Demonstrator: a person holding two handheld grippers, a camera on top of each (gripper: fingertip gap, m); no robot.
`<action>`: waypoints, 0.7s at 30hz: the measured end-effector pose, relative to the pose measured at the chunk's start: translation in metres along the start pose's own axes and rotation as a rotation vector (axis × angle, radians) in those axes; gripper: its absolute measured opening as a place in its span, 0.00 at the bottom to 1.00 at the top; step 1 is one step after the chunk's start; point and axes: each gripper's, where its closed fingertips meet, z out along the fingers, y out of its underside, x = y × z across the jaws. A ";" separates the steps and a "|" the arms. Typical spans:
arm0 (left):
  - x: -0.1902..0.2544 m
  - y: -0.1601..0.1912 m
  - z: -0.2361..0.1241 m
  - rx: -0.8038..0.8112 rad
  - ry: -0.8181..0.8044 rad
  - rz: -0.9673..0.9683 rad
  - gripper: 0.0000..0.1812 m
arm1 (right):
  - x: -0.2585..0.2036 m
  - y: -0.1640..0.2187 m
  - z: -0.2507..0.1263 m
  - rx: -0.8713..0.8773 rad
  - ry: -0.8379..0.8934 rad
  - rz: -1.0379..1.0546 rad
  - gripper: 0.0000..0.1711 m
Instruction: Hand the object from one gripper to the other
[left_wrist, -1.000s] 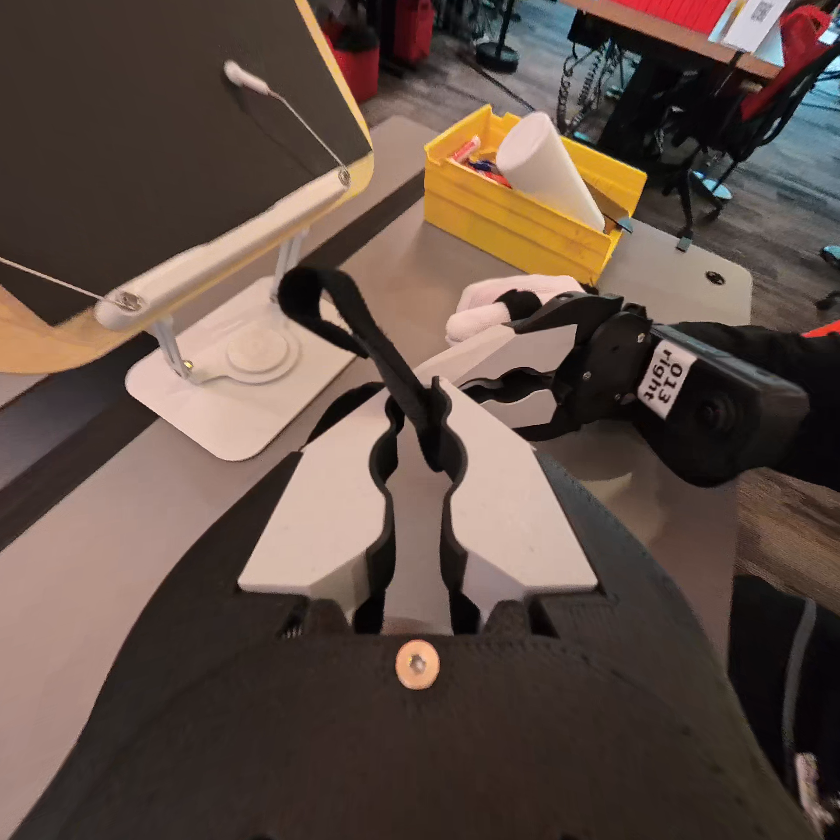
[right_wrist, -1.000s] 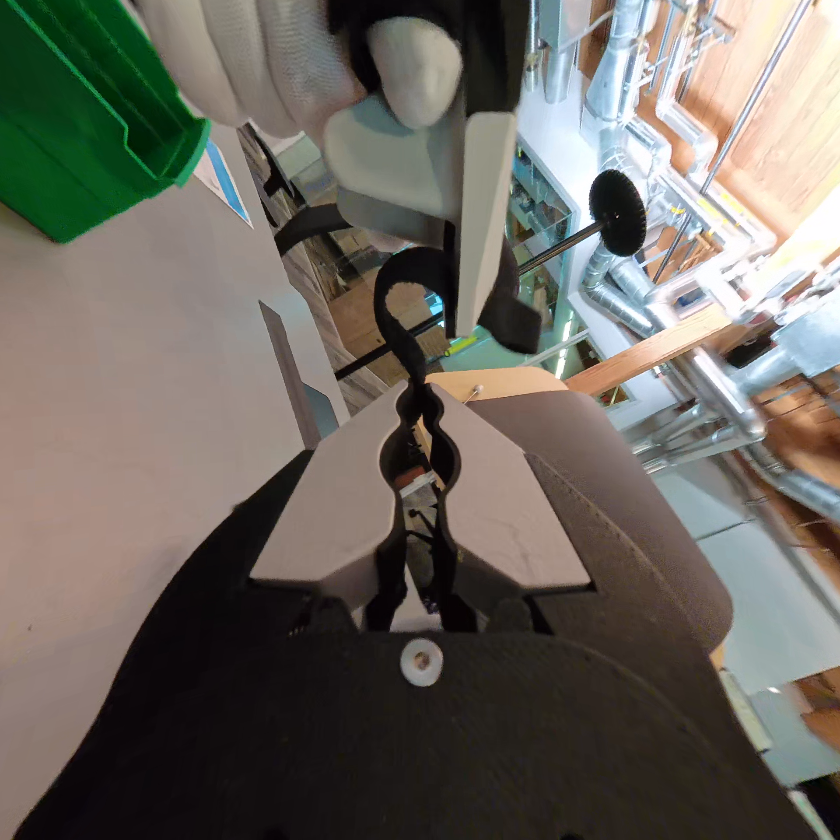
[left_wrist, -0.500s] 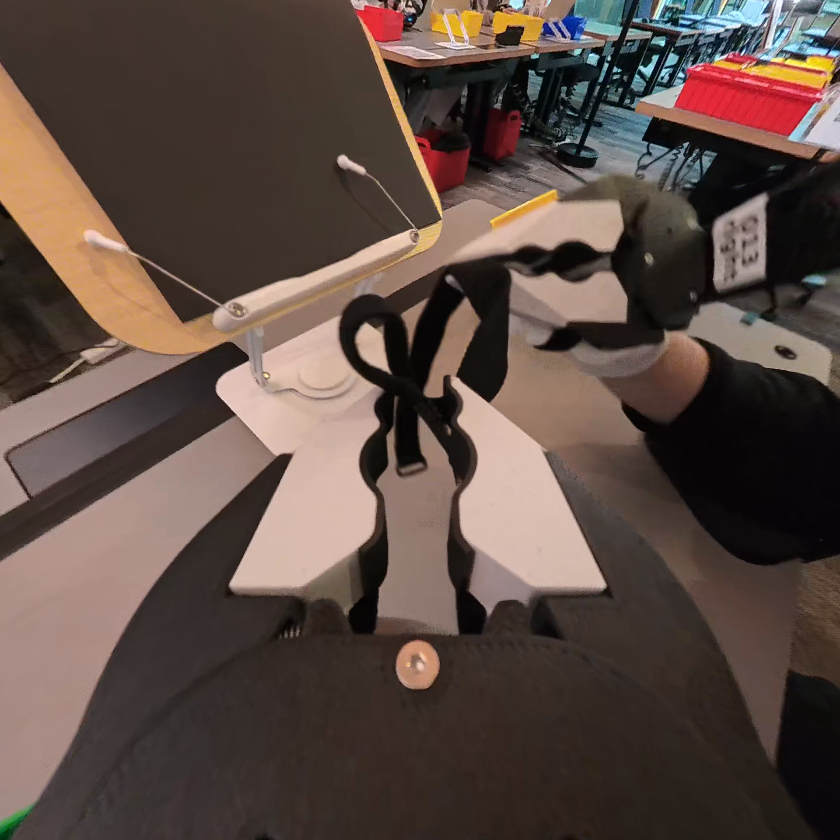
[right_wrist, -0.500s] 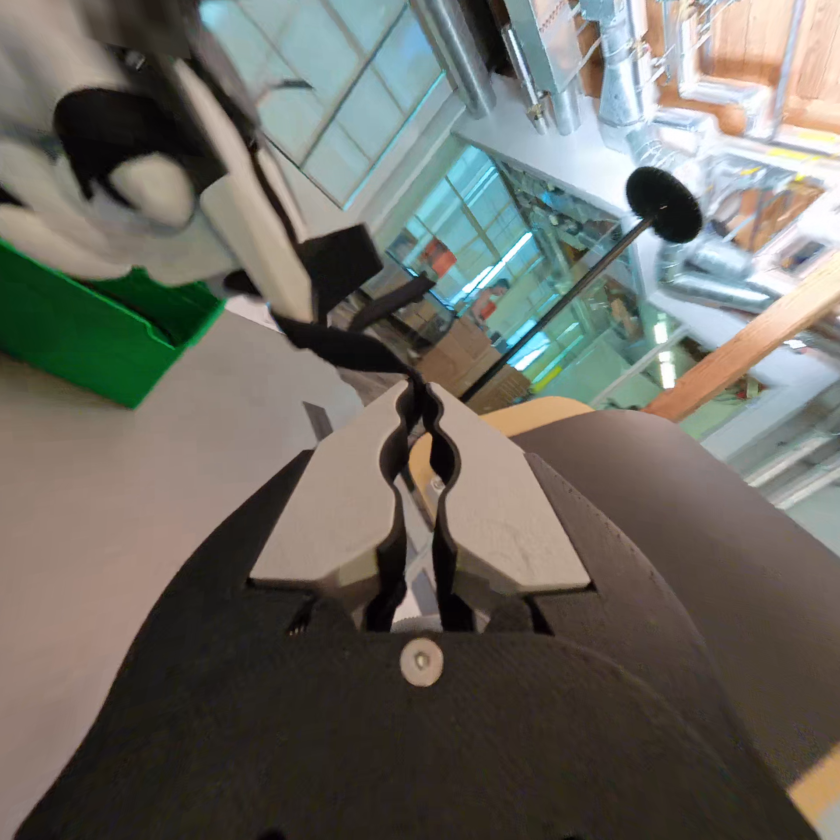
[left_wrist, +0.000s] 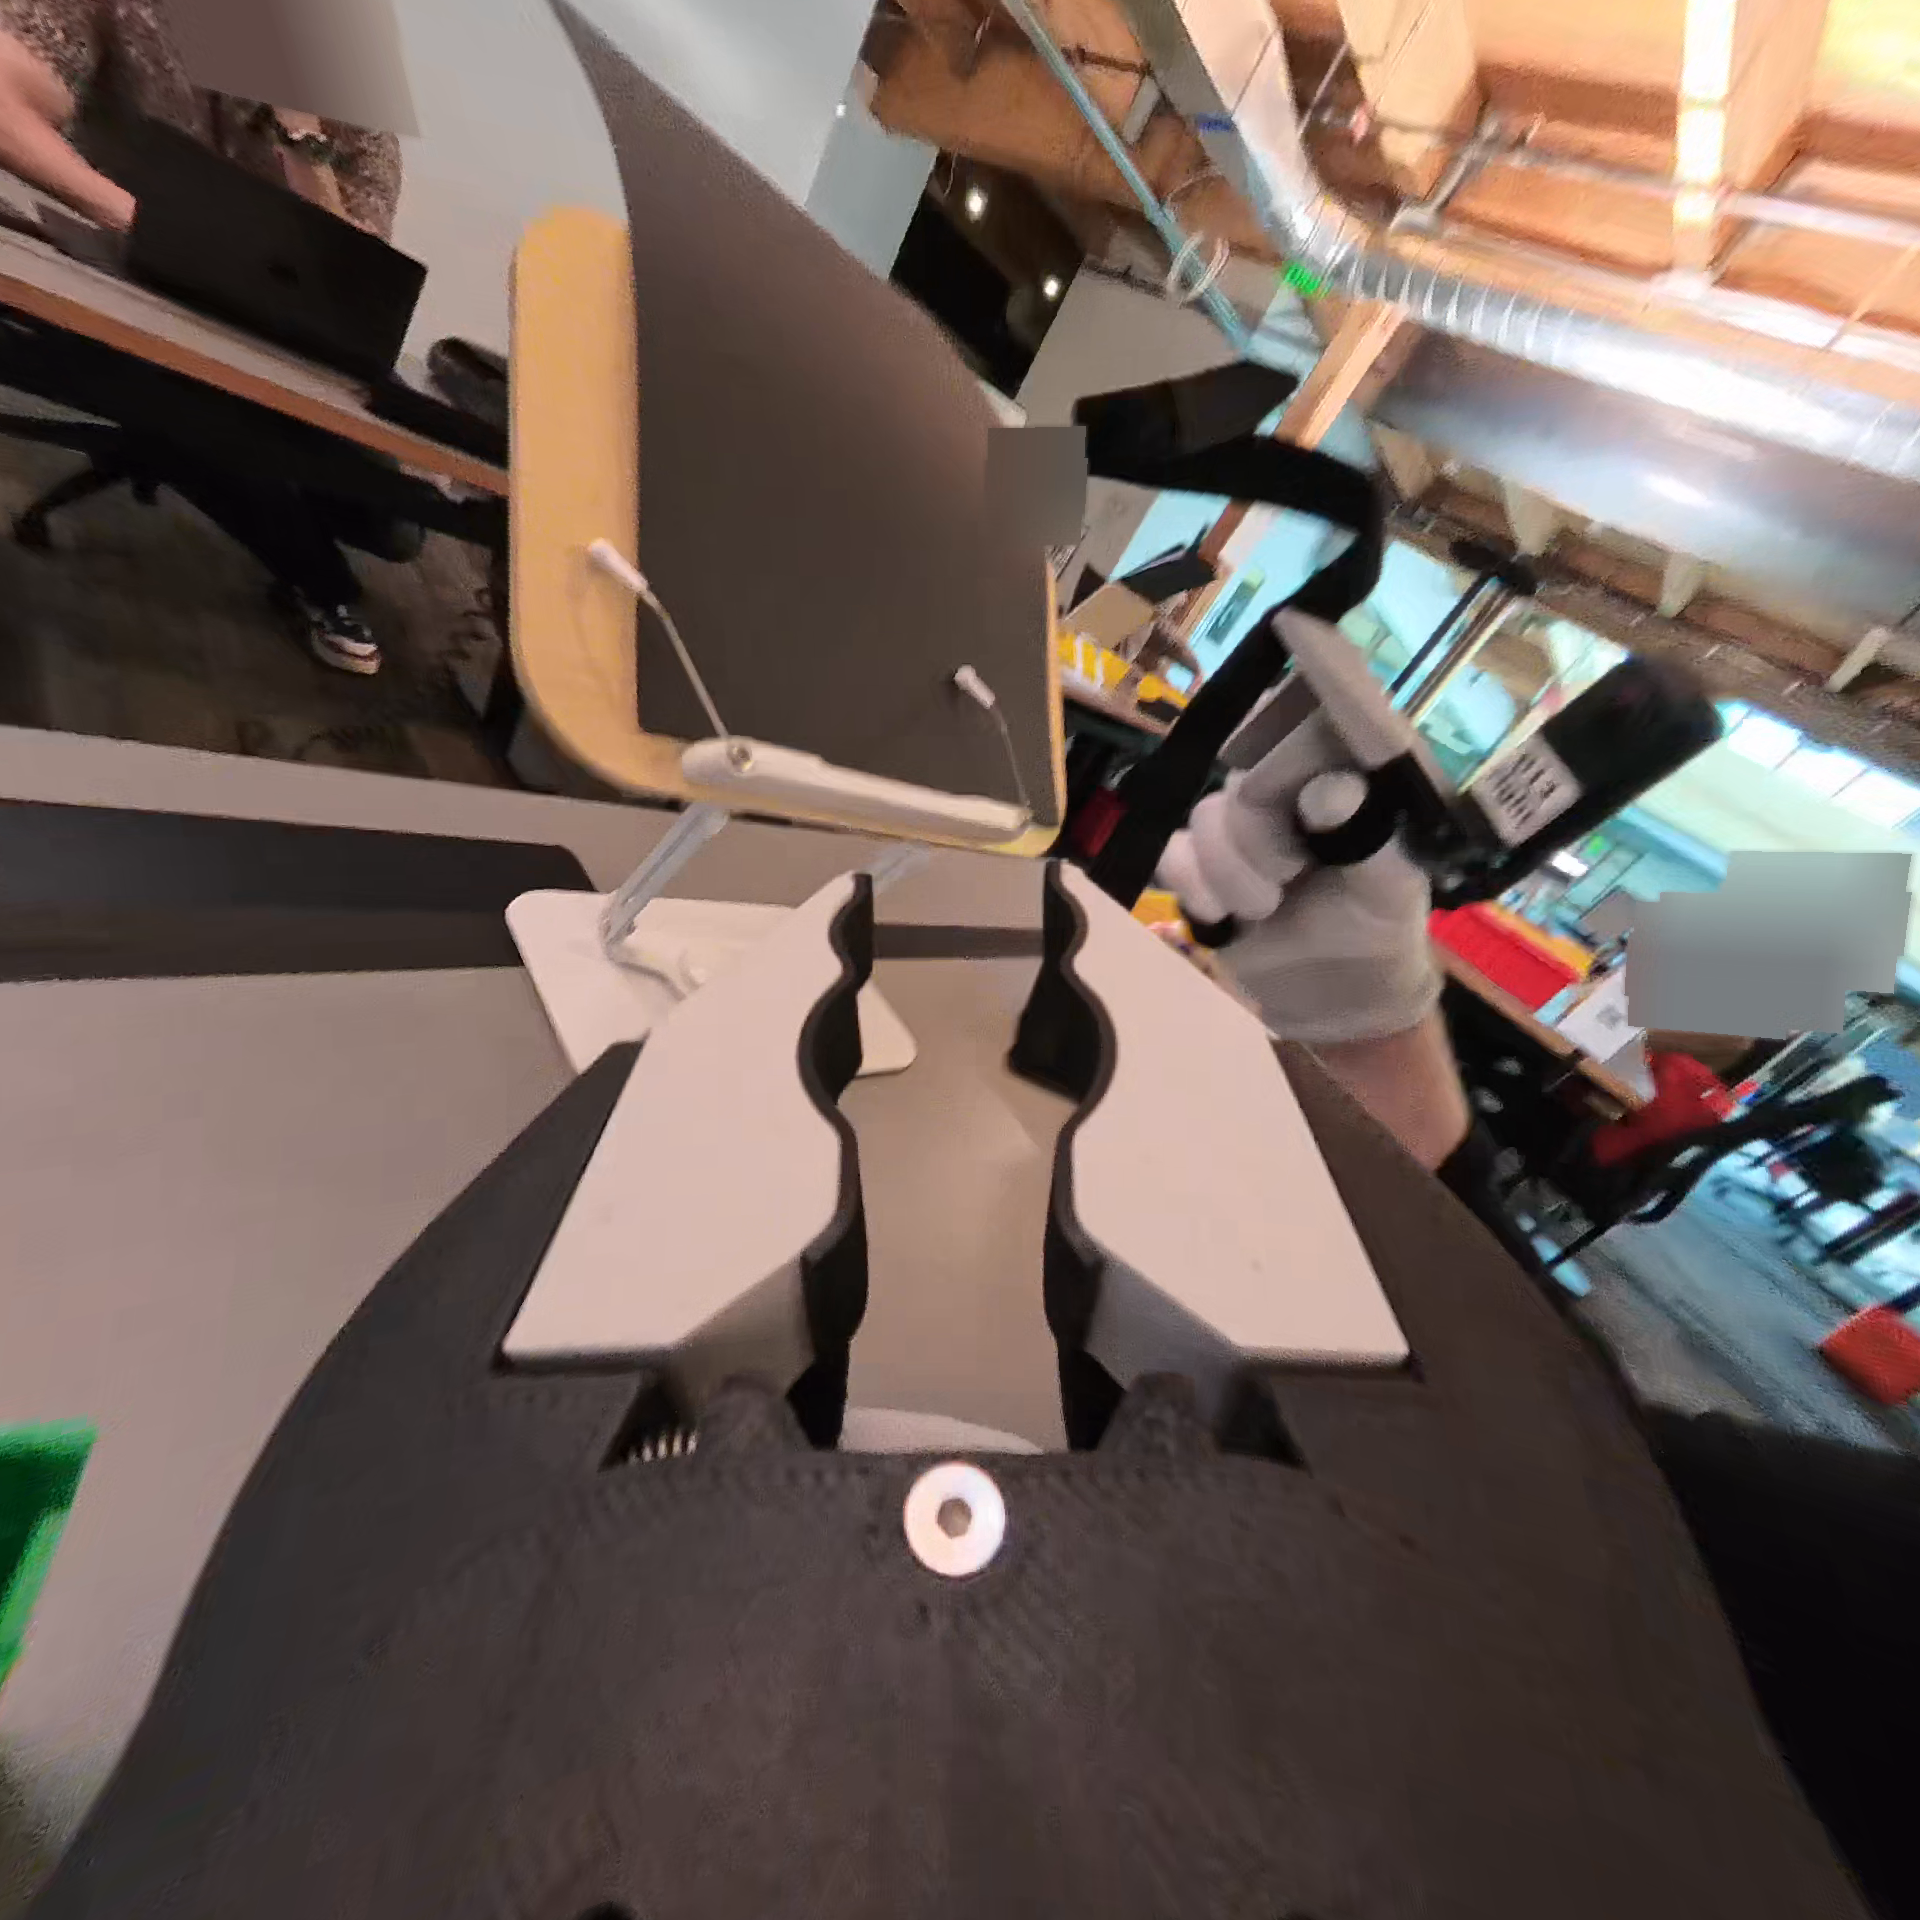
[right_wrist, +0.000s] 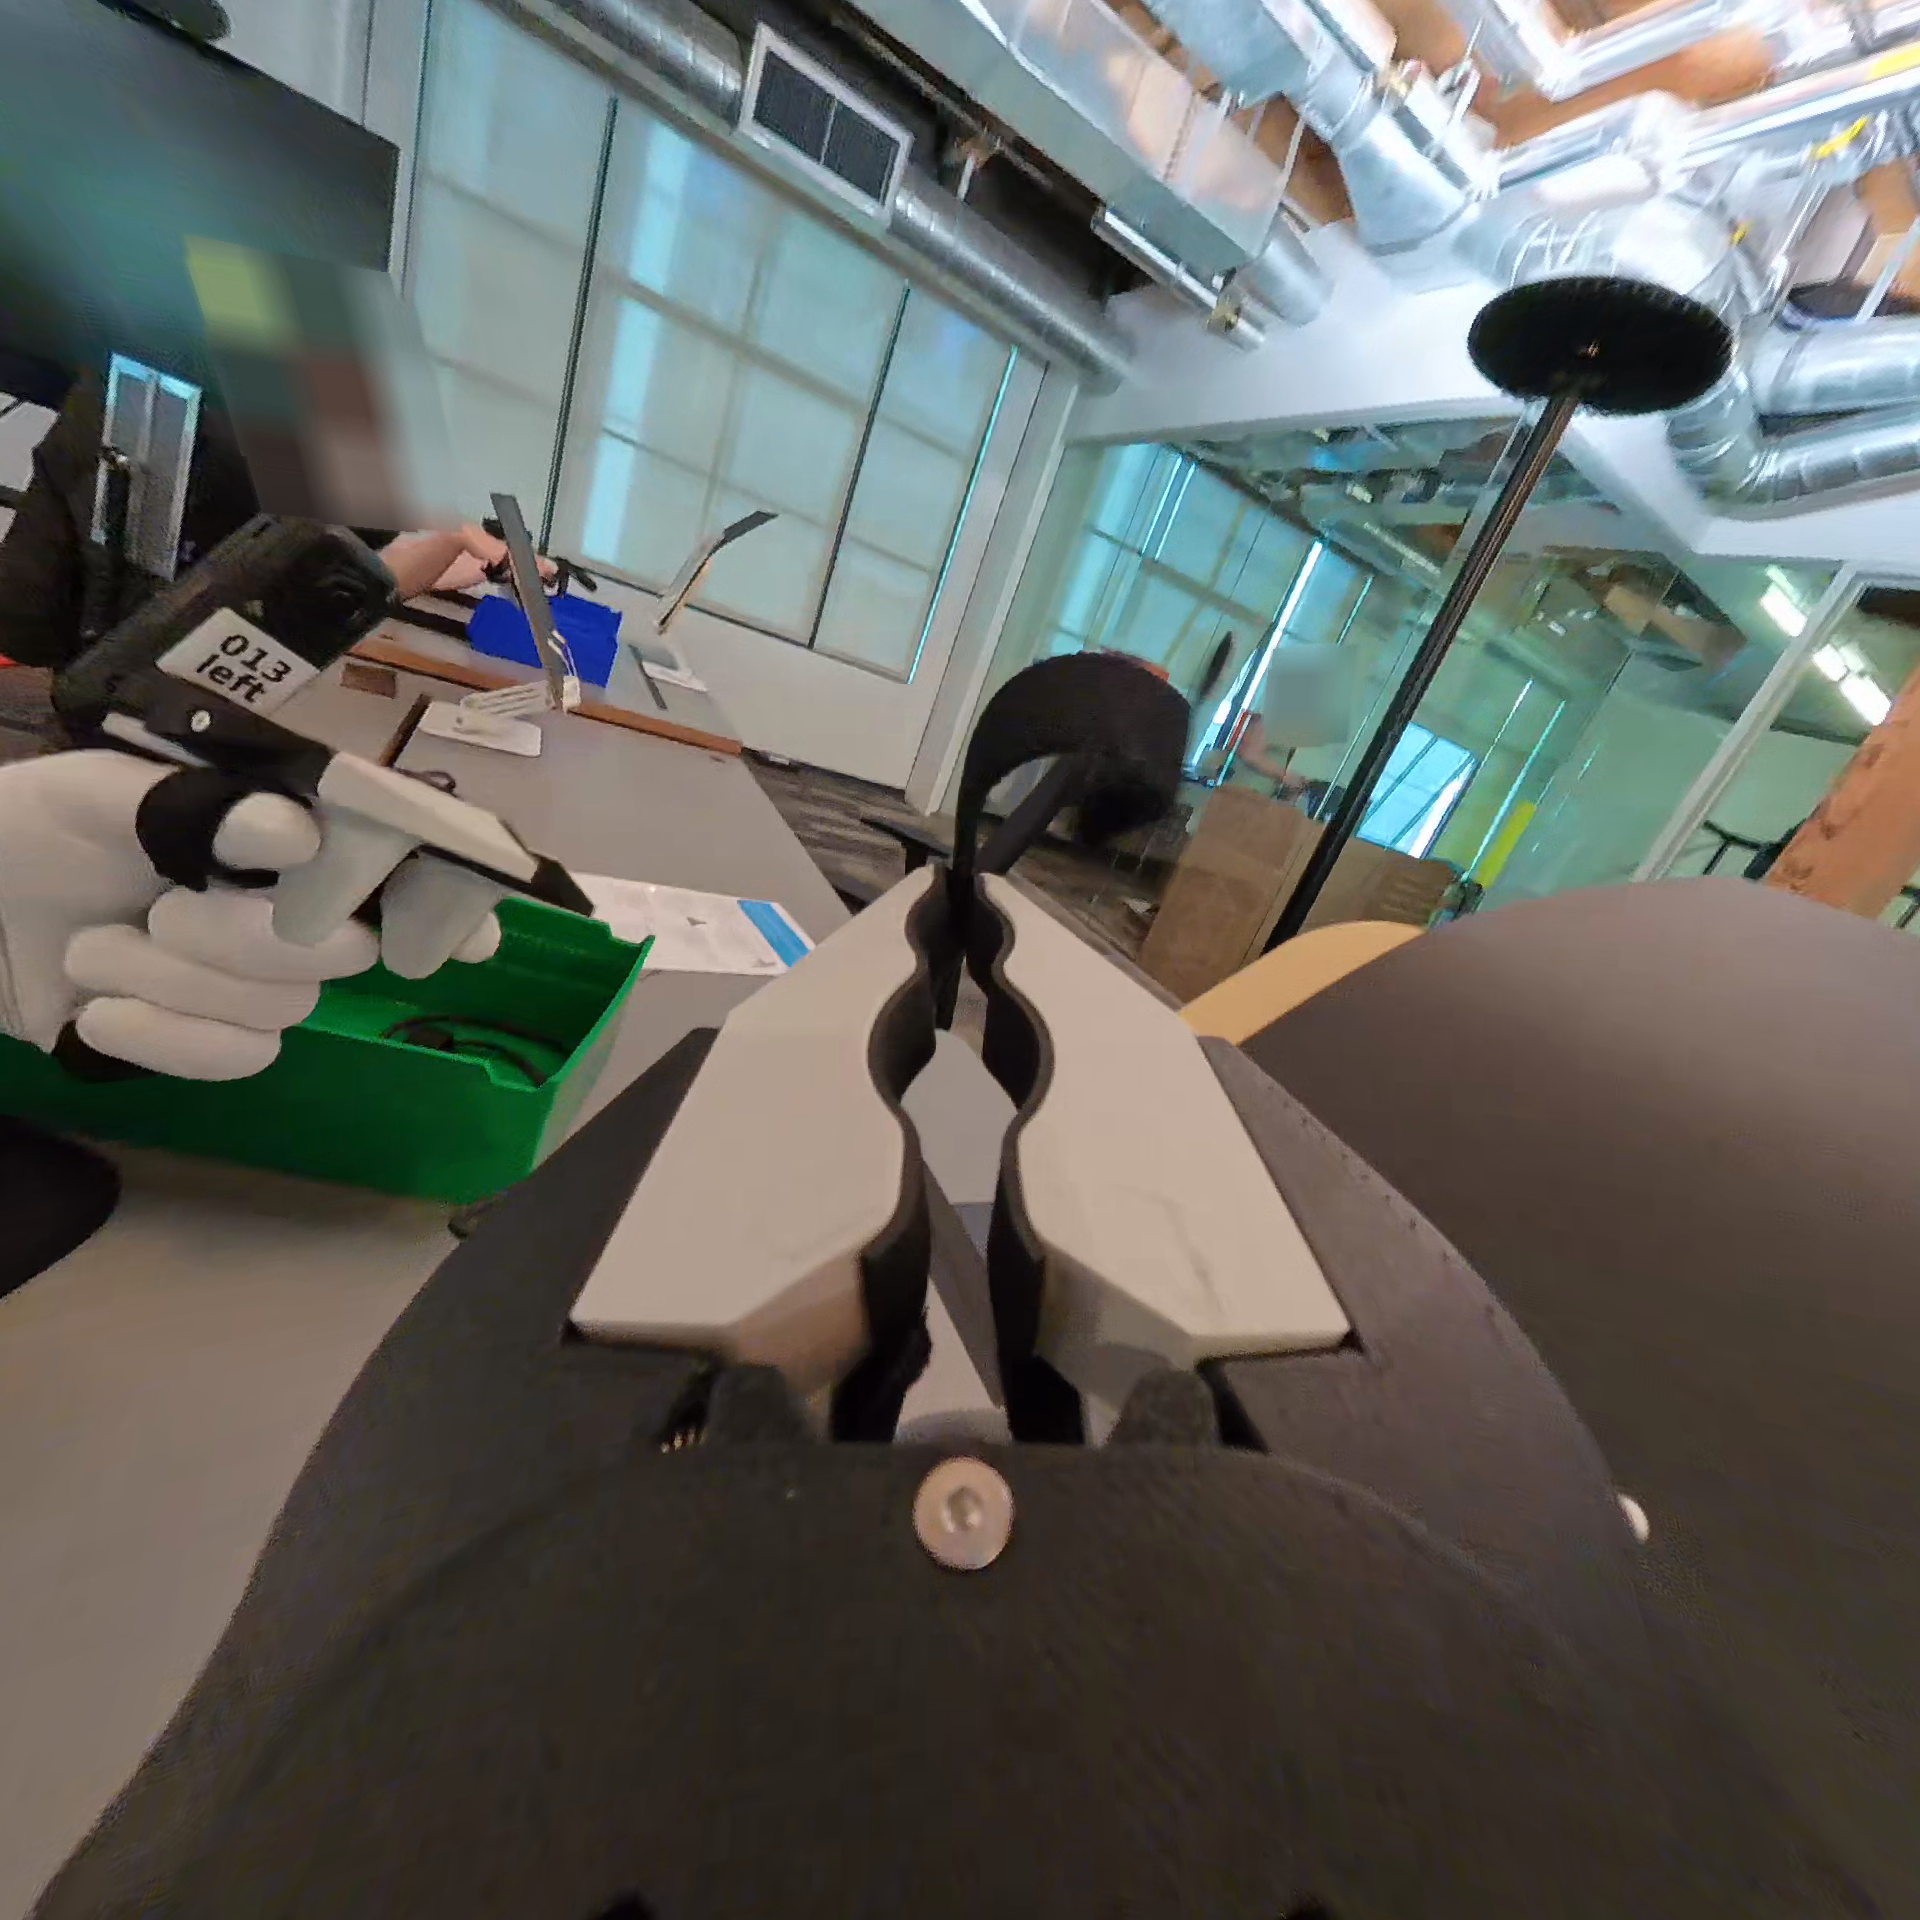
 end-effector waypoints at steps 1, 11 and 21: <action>-0.001 0.010 0.001 -0.031 -0.018 0.040 0.17 | 0.003 0.001 -0.002 -0.017 0.005 0.006 0.00; 0.045 0.046 0.070 -0.125 -0.306 0.835 0.30 | 0.013 0.020 0.013 -0.105 0.188 0.151 0.00; 0.023 0.041 0.129 -0.018 -0.554 1.082 0.31 | 0.012 0.018 0.015 -0.041 0.234 0.335 0.00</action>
